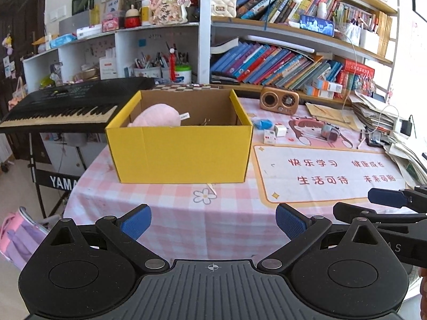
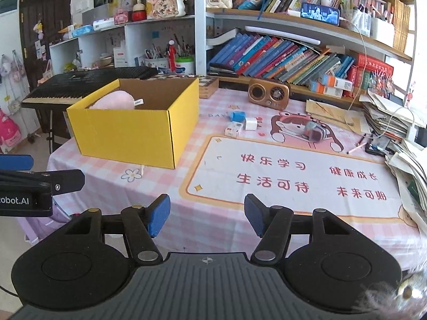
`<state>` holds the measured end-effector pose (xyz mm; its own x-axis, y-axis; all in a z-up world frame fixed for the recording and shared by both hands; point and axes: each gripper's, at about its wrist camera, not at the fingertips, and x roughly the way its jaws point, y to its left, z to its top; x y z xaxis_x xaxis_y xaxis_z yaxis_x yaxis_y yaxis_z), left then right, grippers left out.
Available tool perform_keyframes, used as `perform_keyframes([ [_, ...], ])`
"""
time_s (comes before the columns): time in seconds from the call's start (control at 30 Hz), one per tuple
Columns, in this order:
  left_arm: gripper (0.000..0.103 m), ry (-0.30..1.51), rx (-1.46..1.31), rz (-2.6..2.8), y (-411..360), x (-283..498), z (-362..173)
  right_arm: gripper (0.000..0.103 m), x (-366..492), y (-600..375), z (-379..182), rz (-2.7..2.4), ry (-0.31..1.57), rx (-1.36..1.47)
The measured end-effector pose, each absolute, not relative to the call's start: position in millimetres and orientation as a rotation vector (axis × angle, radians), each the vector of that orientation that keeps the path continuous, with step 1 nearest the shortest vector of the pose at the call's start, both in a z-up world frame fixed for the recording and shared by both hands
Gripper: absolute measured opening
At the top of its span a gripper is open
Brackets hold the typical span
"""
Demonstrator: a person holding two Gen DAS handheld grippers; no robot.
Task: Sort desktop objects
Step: 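Withdraw both open tools up and away from the yellow box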
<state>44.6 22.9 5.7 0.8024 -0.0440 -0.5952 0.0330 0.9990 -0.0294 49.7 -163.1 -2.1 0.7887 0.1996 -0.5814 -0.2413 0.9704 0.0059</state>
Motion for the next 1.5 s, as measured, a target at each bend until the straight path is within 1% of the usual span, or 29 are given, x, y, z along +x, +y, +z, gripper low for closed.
perform_keyframes([
  [0.1,0.101,0.657,-0.020,-0.051,21.1,46.3,2.3,0.063,49.1,-163.6,-4.7,0.235,0.633,-0.072],
  [0.47,0.101,0.702,-0.002,-0.082,6.6,54.4,-4.3,0.064,54.1,-175.8,-12.0,0.198,0.676,-0.062],
  [0.6,0.101,0.703,-0.004,-0.094,0.9,59.2,-4.1,0.066,57.1,-182.3,-11.2,0.180,0.679,-0.063],
  [1.5,0.101,0.735,0.044,-0.295,-79.1,110.1,-14.2,0.067,80.7,-257.9,-17.2,-0.004,0.729,-0.006],
])
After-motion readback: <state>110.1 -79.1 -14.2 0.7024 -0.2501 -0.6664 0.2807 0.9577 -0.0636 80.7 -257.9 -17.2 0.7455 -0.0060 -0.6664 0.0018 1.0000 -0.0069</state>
